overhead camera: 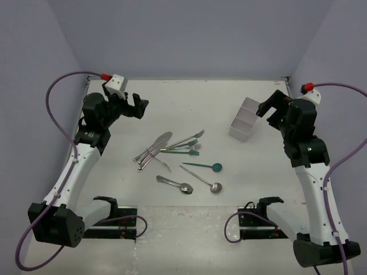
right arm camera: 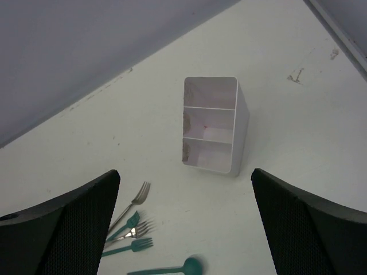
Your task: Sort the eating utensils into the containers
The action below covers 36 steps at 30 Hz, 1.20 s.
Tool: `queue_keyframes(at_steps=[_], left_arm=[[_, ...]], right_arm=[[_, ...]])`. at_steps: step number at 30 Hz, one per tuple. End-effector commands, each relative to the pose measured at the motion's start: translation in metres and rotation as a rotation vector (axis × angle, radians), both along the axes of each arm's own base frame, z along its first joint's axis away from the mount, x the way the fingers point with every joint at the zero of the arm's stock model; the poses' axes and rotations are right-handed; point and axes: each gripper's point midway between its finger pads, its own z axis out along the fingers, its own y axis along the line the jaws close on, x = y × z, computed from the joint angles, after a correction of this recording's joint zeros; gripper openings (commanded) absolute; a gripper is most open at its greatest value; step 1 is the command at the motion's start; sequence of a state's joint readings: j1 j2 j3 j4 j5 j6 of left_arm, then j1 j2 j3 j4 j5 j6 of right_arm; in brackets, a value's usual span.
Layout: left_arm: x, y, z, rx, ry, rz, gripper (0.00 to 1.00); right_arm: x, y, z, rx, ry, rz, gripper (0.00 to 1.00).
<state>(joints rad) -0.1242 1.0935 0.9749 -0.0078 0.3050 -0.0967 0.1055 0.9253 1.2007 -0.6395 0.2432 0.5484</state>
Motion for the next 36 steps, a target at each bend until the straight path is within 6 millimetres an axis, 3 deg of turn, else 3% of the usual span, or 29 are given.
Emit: queue_keyframes(at_steps=[1,4,5,10,16,22,25,28,31,36], left_arm=[[-0.010,-0.037,-0.006,0.086,-0.038,-0.188,1.00],[-0.017,-0.075,-0.025,0.189,-0.030,-0.303,1.00],[-0.026,-0.099,-0.028,0.237,-0.059,-0.383,1.00],[-0.035,-0.172,-0.032,0.365,-0.152,-0.650,1.00],[-0.051,-0.235,-0.058,0.497,-0.192,-0.866,1.00],[-0.081,-0.249,-0.127,0.608,-0.059,-0.951,1.00],[-0.082,-0.254,-0.141,0.640,0.006,-0.896,1.00],[-0.103,-0.264,-0.165,0.585,0.100,-0.985,1.00],[-0.109,-0.268,-0.188,0.590,0.182,-0.973,1.00],[-0.129,-0.282,-0.211,0.630,0.189,-1.042,1.00]], right_arm=[[-0.002,0.008,0.001,-0.005,-0.008,0.056,0.99],[-0.005,0.008,0.001,0.000,-0.027,0.062,0.99],[-0.006,0.006,-0.003,-0.002,-0.021,0.048,0.99],[-0.014,0.001,-0.022,-0.037,0.052,0.040,0.99],[-0.024,-0.001,-0.035,-0.017,0.098,0.018,0.99],[-0.038,-0.013,-0.042,-0.029,0.086,-0.043,0.99],[-0.038,-0.016,-0.050,-0.044,0.111,-0.055,0.99],[-0.036,-0.014,-0.055,-0.050,0.127,-0.039,0.99],[-0.037,-0.014,-0.064,-0.054,0.148,-0.039,0.99],[-0.033,-0.012,-0.079,-0.060,0.194,-0.023,0.99]])
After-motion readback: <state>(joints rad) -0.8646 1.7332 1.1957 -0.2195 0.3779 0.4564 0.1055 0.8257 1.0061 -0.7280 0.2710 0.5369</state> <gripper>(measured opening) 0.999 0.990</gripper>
